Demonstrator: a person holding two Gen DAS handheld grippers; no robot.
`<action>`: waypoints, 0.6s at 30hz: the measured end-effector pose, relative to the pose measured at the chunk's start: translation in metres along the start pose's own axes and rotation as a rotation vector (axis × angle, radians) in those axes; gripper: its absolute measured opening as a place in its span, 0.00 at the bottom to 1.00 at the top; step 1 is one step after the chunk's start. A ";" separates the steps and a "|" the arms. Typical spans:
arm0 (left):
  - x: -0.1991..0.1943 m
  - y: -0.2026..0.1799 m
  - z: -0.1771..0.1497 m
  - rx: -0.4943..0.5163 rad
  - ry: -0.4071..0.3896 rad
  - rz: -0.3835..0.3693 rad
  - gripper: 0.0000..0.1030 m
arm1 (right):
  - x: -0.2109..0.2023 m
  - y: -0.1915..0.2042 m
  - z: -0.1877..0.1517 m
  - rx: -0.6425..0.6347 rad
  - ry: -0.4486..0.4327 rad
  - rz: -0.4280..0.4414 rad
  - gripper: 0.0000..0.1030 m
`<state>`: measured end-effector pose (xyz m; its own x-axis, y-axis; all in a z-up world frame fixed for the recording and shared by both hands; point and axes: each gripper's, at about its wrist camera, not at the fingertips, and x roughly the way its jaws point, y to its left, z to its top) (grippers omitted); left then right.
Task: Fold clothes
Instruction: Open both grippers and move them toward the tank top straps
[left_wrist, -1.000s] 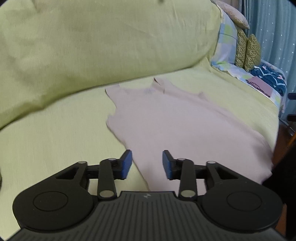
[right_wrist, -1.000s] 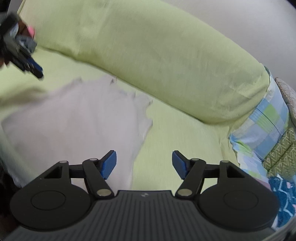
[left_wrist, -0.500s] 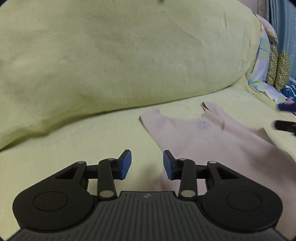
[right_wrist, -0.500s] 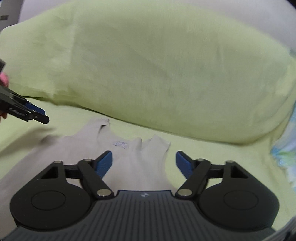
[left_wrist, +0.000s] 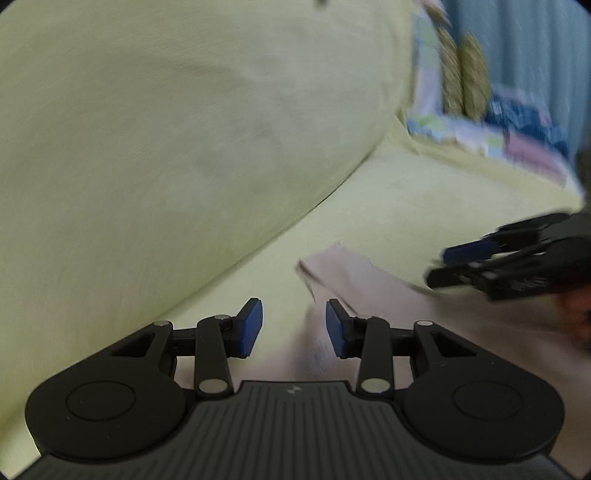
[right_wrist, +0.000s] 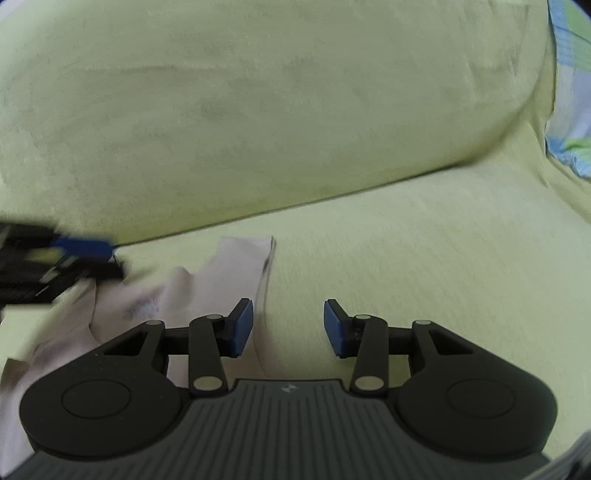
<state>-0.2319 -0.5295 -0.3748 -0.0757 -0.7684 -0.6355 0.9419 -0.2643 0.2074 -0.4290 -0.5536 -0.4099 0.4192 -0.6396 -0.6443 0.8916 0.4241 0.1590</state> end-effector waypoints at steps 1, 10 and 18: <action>0.011 -0.005 0.004 0.064 0.016 0.012 0.43 | -0.001 0.000 -0.001 -0.008 -0.001 0.007 0.37; 0.057 -0.003 0.035 0.058 0.086 -0.074 0.43 | -0.015 0.013 0.000 -0.156 -0.055 0.082 0.38; 0.076 -0.024 0.057 0.311 0.168 -0.128 0.41 | -0.012 0.024 -0.002 -0.242 -0.030 0.118 0.38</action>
<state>-0.2786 -0.6146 -0.3855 -0.1069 -0.6182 -0.7787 0.7820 -0.5360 0.3181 -0.4126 -0.5344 -0.4001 0.5256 -0.5942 -0.6088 0.7711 0.6350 0.0460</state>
